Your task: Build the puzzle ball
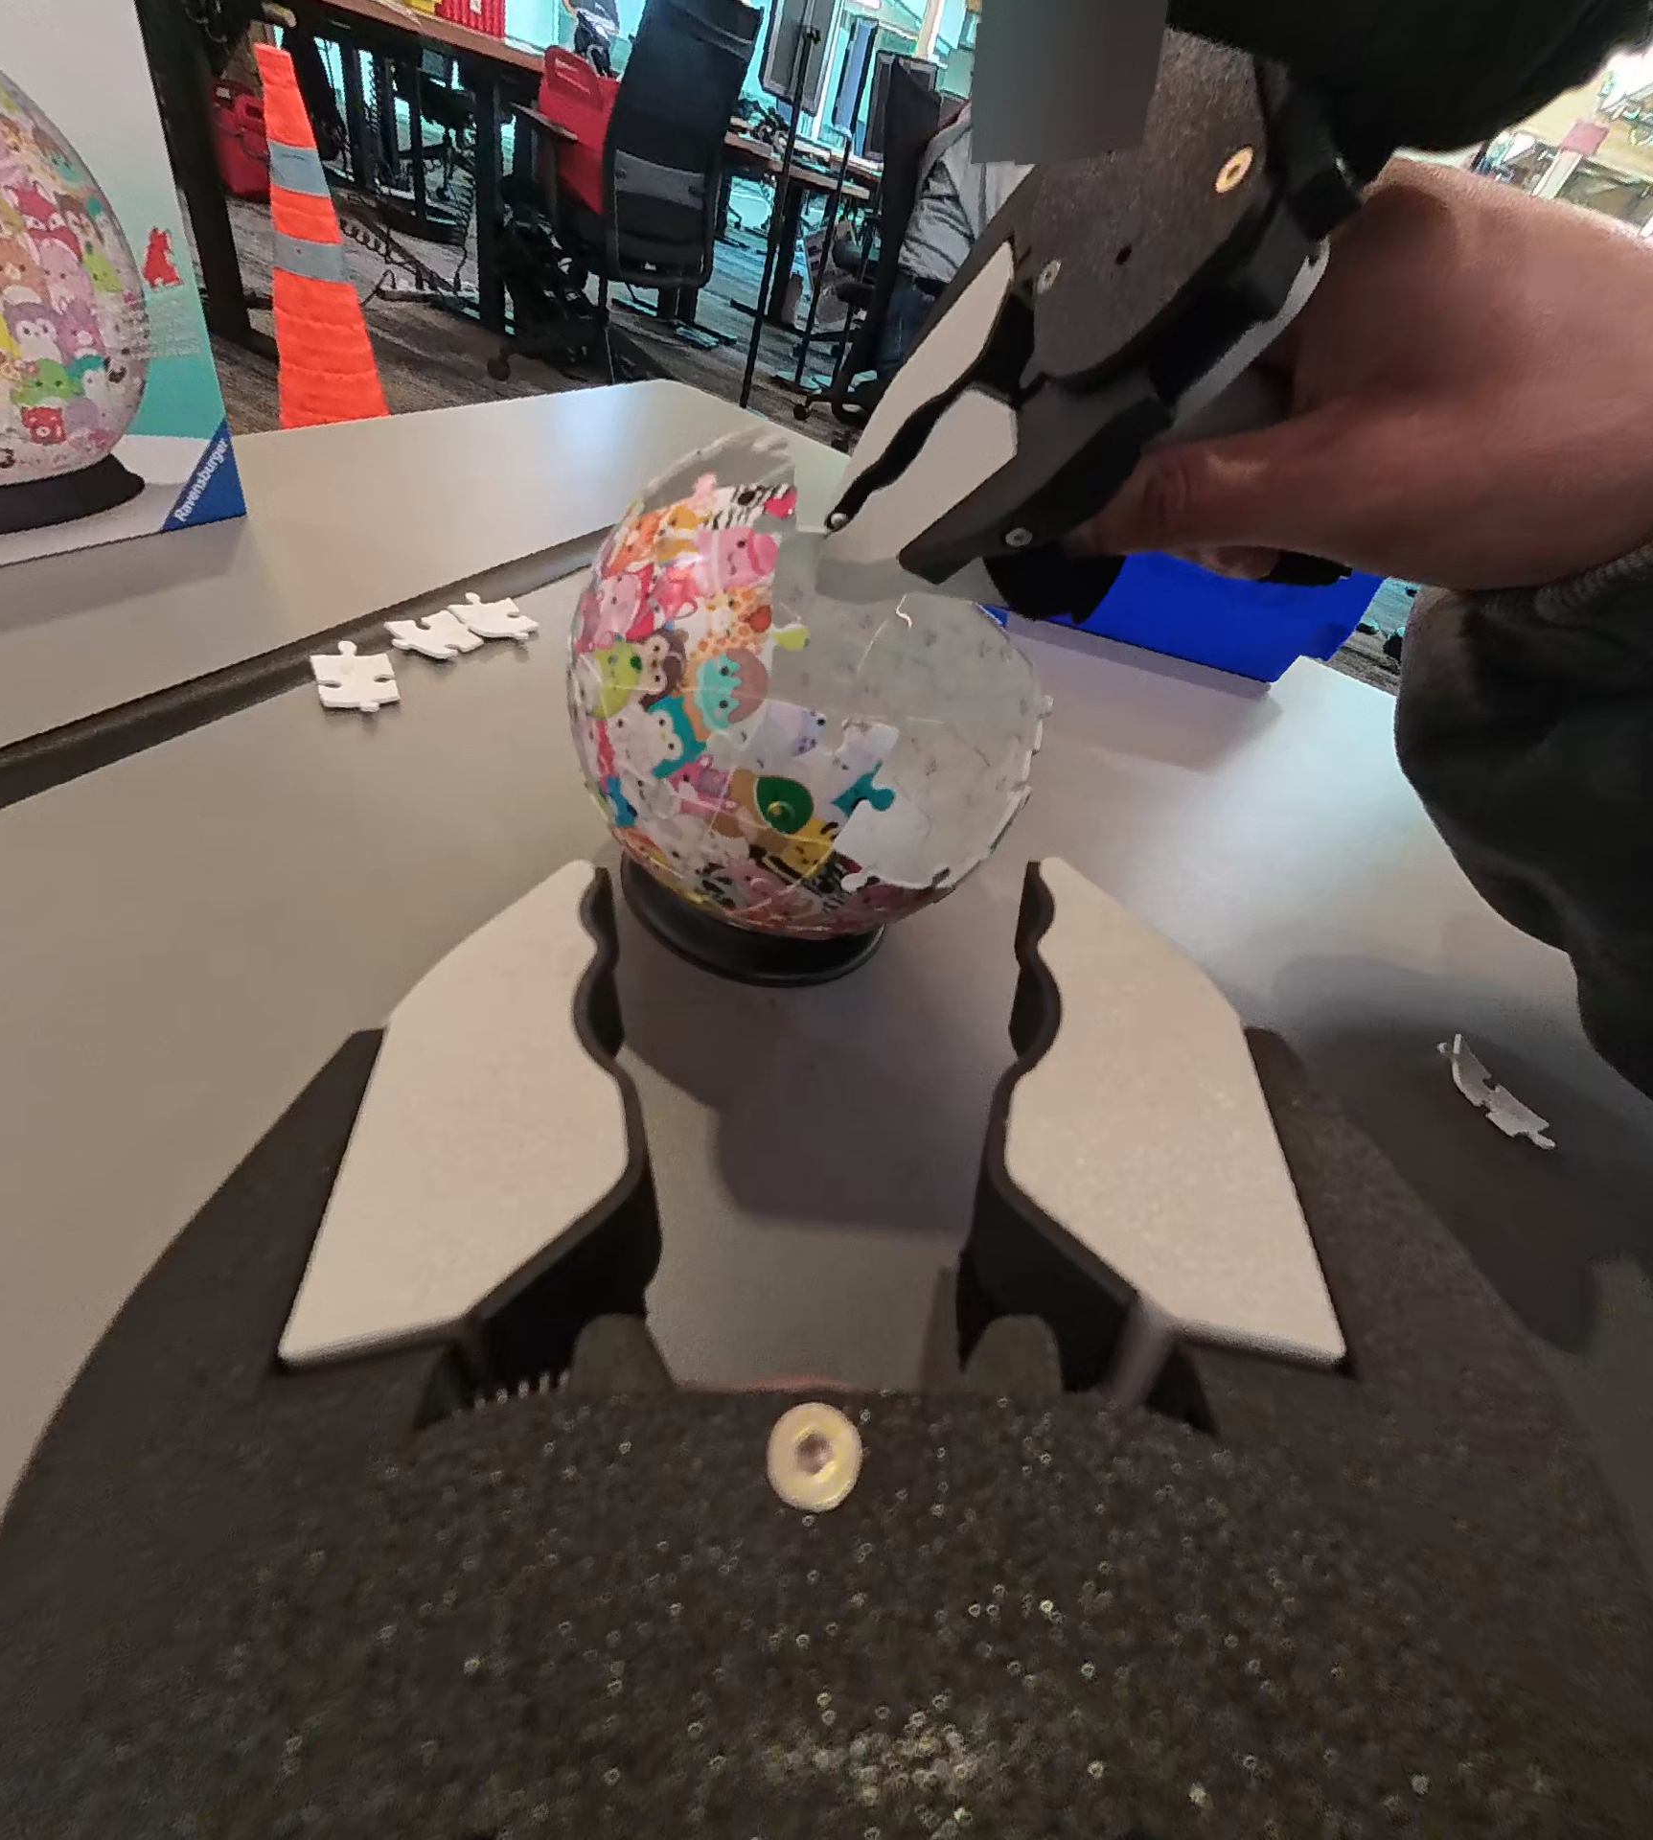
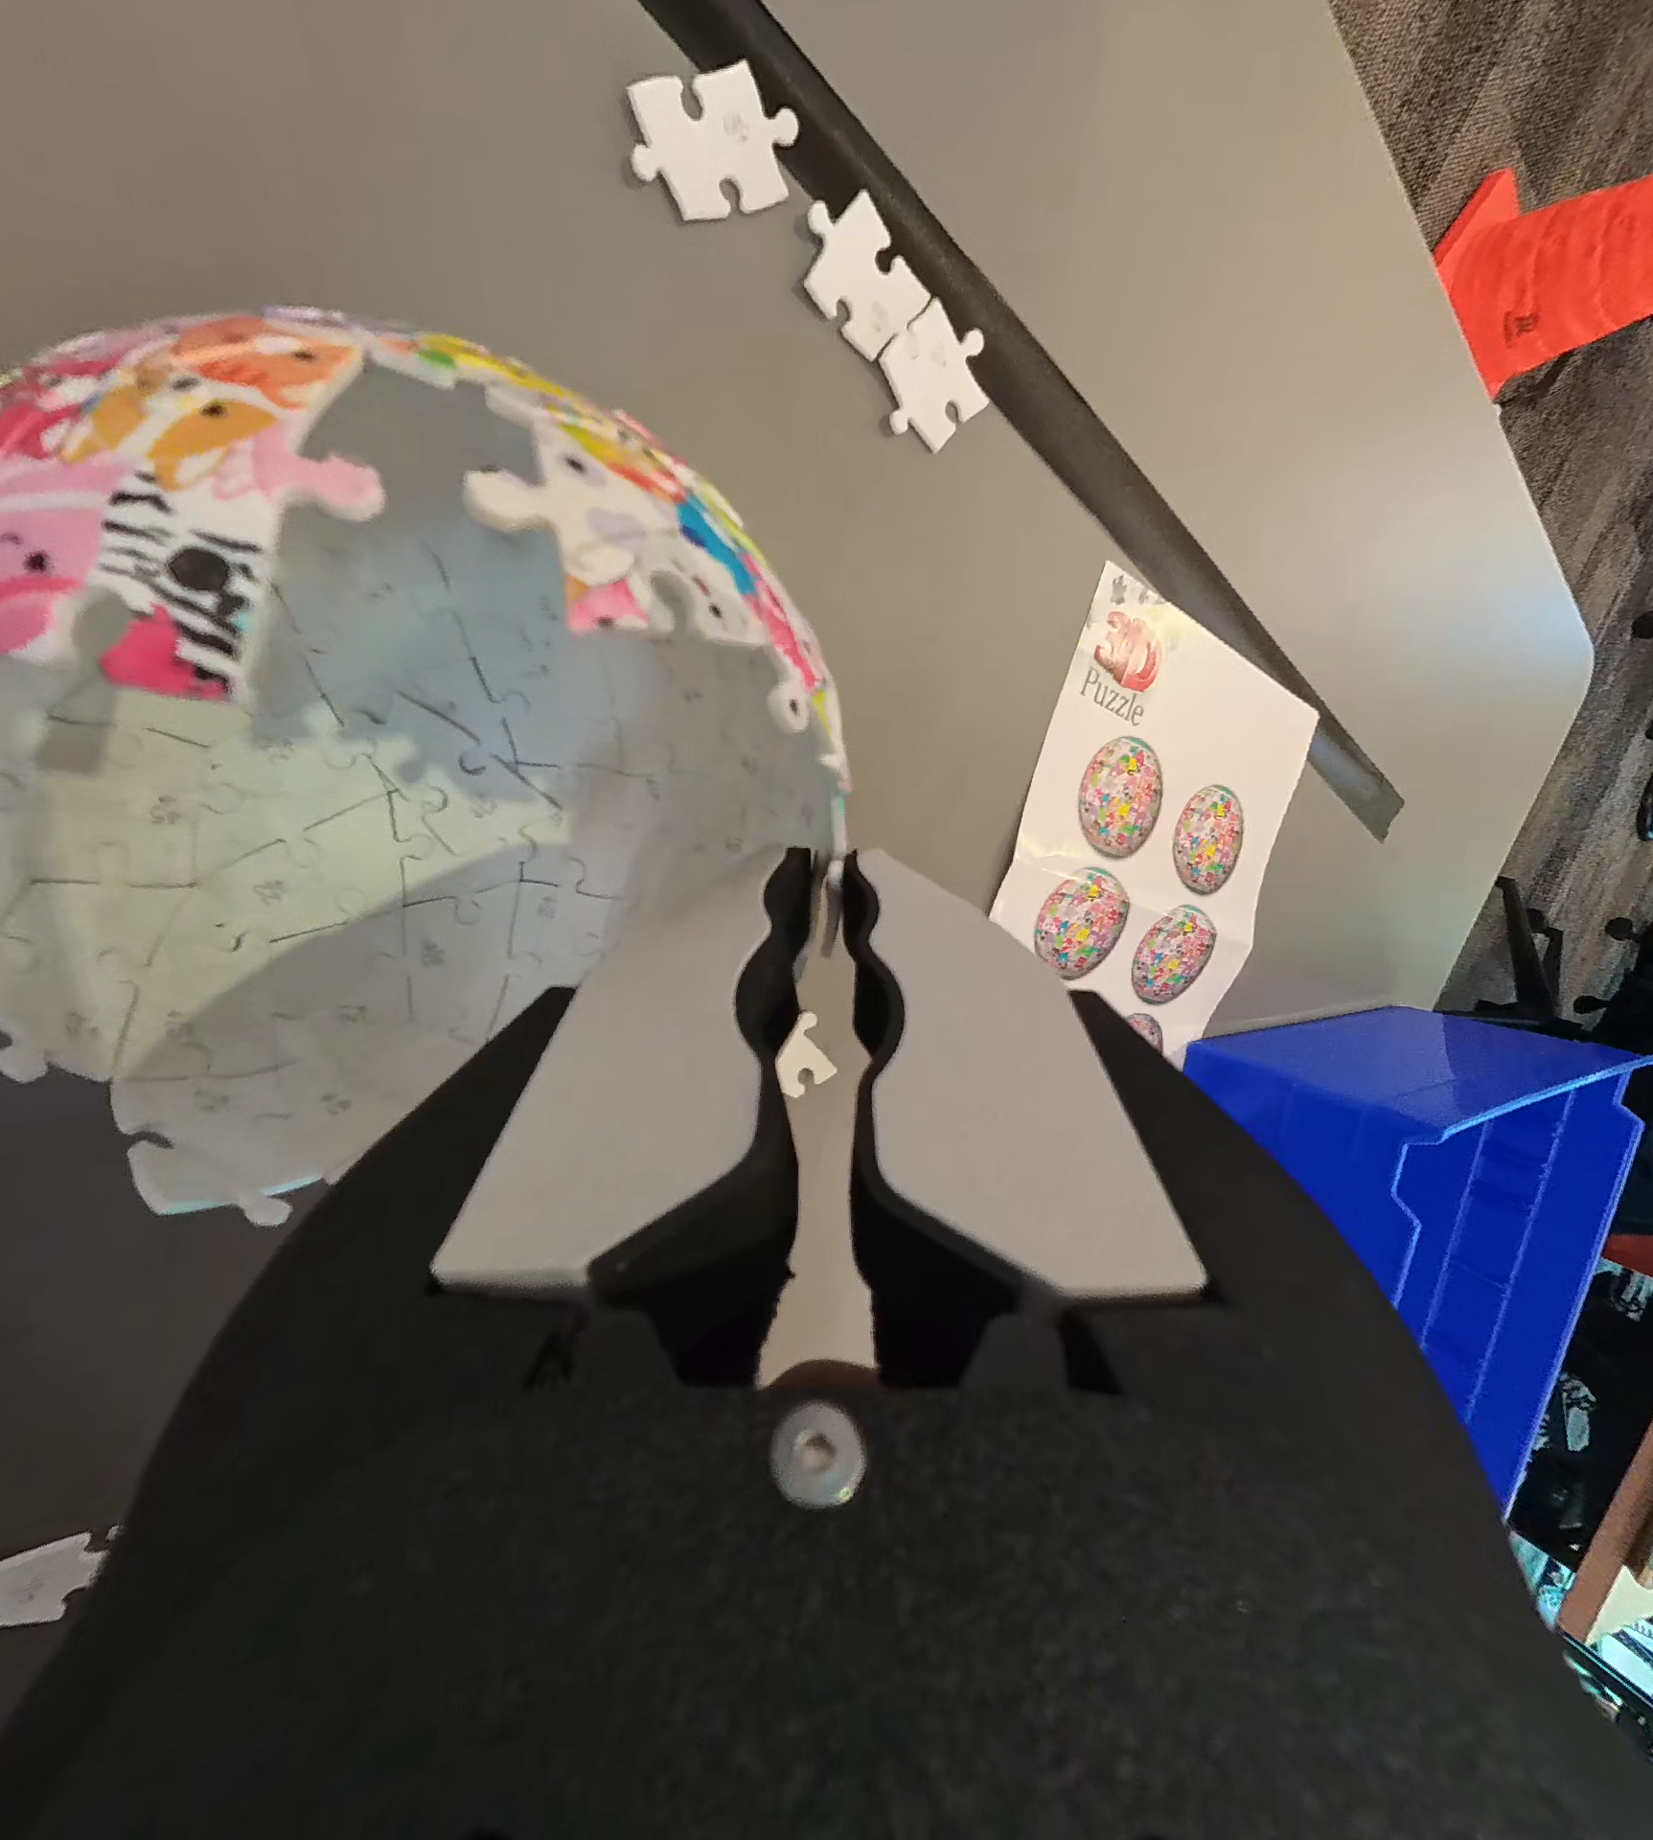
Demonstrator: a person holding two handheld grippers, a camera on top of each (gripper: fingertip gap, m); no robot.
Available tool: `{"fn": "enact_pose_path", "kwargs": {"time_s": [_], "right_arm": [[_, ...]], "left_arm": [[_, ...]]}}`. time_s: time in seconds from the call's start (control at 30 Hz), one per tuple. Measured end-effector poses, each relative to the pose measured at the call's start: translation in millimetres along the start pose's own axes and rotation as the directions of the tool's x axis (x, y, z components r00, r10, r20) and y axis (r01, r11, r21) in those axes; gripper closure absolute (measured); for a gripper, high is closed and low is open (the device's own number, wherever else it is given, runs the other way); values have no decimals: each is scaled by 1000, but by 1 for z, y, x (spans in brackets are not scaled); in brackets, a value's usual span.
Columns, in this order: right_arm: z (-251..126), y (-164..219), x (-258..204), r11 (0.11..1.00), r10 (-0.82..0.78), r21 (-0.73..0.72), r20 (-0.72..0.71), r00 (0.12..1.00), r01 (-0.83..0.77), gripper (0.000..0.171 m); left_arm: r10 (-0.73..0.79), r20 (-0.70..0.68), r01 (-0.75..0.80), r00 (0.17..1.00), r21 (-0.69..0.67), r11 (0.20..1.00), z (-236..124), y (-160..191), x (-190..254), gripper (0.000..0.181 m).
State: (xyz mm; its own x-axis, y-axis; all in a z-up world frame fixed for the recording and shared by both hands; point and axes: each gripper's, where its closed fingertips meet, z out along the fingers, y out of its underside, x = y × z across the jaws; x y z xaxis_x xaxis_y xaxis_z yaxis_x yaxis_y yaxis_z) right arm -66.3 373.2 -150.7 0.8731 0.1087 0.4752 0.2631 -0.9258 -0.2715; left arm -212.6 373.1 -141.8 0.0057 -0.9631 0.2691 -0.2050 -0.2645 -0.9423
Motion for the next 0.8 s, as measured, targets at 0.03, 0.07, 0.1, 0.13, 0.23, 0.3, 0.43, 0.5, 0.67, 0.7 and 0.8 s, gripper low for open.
{"fn": "enact_pose_path", "kwargs": {"time_s": [0.03,0.07,0.1,0.13,0.23,0.3,0.43,0.5,0.67,0.7,0.8], "right_arm": [[0,0,0,1000,-1,0,-1,1000,1,166],[0,0,1,1000,-8,-1,-5,1000,8,166],[0,0,1,1000,-18,-2,-13,1000,18,165],[0,1,2,1000,-28,-4,-23,999,28,164],[-4,2,3,999,-48,4,-42,998,48,149],[-6,4,3,999,-43,9,-43,998,44,149],[-7,2,5,1000,-26,15,-33,999,27,155],[-7,2,2,1000,-29,11,-22,999,30,163],[-7,2,2,1000,-27,9,-22,999,27,166],[-6,1,2,1000,-22,10,-17,1000,22,166],[-6,1,2,1000,-16,8,-8,1000,17,166]], "left_arm": [[1,0,-1,1000,0,1000,0,0,0,105],[1,0,-1,1000,-1,1000,0,0,0,105],[2,0,-2,1000,-1,1000,0,0,0,105],[2,-1,-2,1000,-1,1000,0,0,0,105],[2,-1,-2,1000,-2,1000,0,0,0,105],[1,-1,-1,1000,-2,1000,0,0,0,105],[3,-1,-3,1000,-5,1000,1,1,1,105],[3,-2,-3,1000,-6,1000,1,1,1,105],[-2,-6,1,1000,-10,1000,1,1,1,105],[-2,-6,2,1000,-10,1000,1,1,1,105],[-3,-7,3,1000,-9,1000,1,1,1,105]]}}
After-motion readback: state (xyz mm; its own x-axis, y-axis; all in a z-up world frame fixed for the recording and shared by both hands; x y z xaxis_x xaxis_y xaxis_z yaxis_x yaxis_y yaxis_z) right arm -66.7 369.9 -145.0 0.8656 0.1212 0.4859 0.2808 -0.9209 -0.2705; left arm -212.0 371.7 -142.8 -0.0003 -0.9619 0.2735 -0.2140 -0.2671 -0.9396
